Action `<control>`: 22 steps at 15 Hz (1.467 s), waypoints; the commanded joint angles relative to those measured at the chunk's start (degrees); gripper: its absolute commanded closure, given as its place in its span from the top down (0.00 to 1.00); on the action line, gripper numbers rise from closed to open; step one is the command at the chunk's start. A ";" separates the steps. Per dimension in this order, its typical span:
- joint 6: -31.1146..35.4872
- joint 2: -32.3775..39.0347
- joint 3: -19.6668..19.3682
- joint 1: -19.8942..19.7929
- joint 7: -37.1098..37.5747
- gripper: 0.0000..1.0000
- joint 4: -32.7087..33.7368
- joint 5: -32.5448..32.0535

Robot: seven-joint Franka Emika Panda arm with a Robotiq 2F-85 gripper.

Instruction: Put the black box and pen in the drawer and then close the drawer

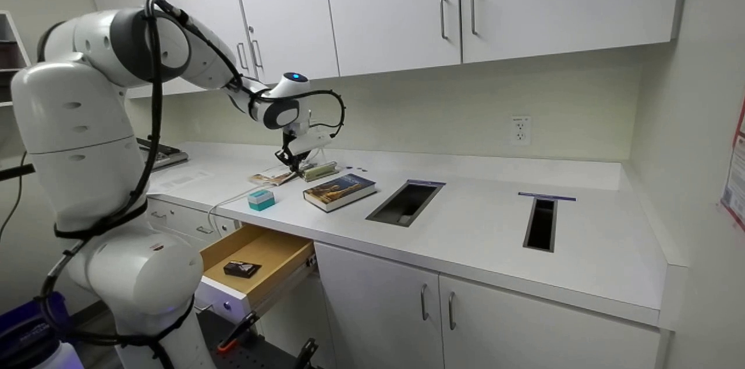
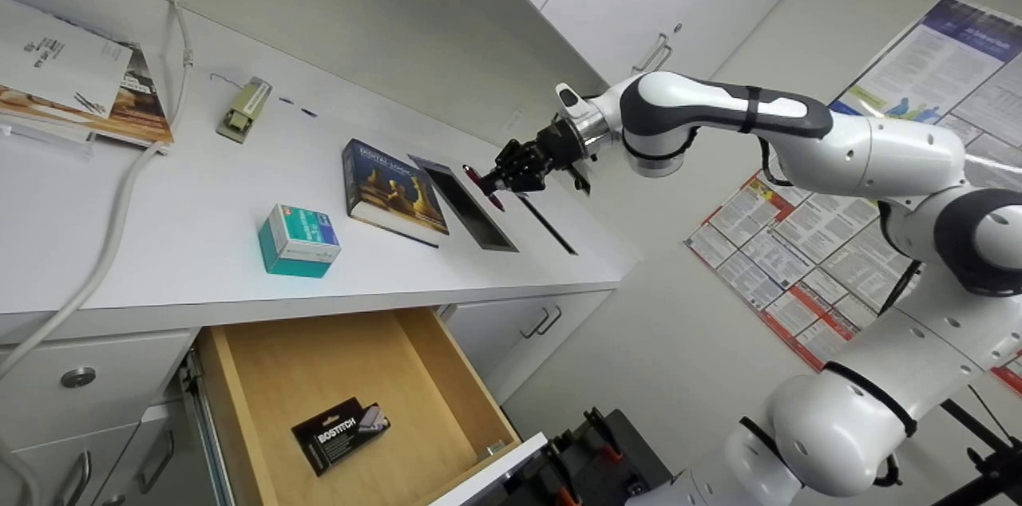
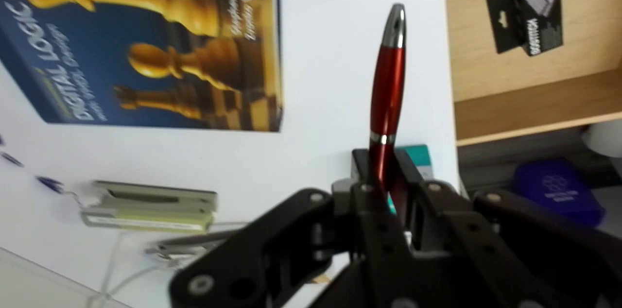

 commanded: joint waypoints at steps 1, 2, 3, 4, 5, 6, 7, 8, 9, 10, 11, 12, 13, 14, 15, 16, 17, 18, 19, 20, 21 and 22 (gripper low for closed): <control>-4.86 -6.61 -0.81 4.07 -12.61 0.03 -6.43 10.71; -7.04 -7.53 -1.21 5.11 -15.88 0.03 -7.23 12.94; -9.28 -8.18 -1.55 5.99 -19.12 0.03 -7.84 14.93; -12.06 -8.56 -1.86 6.59 -21.70 0.03 -8.13 15.94; -15.07 -8.81 -2.17 7.01 -24.04 0.03 -8.13 16.55; -18.36 -8.76 -2.63 7.06 -26.15 0.03 -7.64 15.89; -14.11 -6.81 -1.87 7.09 -21.70 0.13 -6.67 14.56; -16.15 -7.15 -2.13 7.20 -23.17 0.13 -6.70 14.56; -16.91 -7.29 -2.28 7.18 -23.77 0.13 -6.72 14.57; -17.03 -7.32 -2.38 7.16 -24.31 0.13 -6.73 14.58; -17.04 -7.32 -2.41 7.15 -24.46 0.03 -6.75 14.58; -17.00 -6.40 -2.34 7.23 -24.59 0.03 -6.69 14.81; -14.55 -5.63 -1.57 7.69 -23.82 0.03 -7.93 14.83; -13.20 -5.12 -1.13 8.05 -23.51 0.03 -8.77 15.17; -11.06 -4.36 -0.55 8.60 -23.42 0.03 -10.00 15.68; -9.46 -3.43 -0.08 9.12 -23.21 0.03 -10.75 15.98; -7.35 -2.47 0.50 9.79 -23.45 0.03 -11.68 16.83; -4.94 -1.44 1.15 10.50 -23.58 0.03 -12.58 17.75; -2.96 -0.41 1.72 11.10 -23.91 0.03 -13.22 19.07; -0.95 0.73 2.35 11.68 -24.60 0.03 -13.85 21.01; 2.03 2.04 3.02 12.27 -24.92 0.03 -14.43 22.84; 4.72 3.45 3.57 12.65 -25.19 0.03 -14.71 24.33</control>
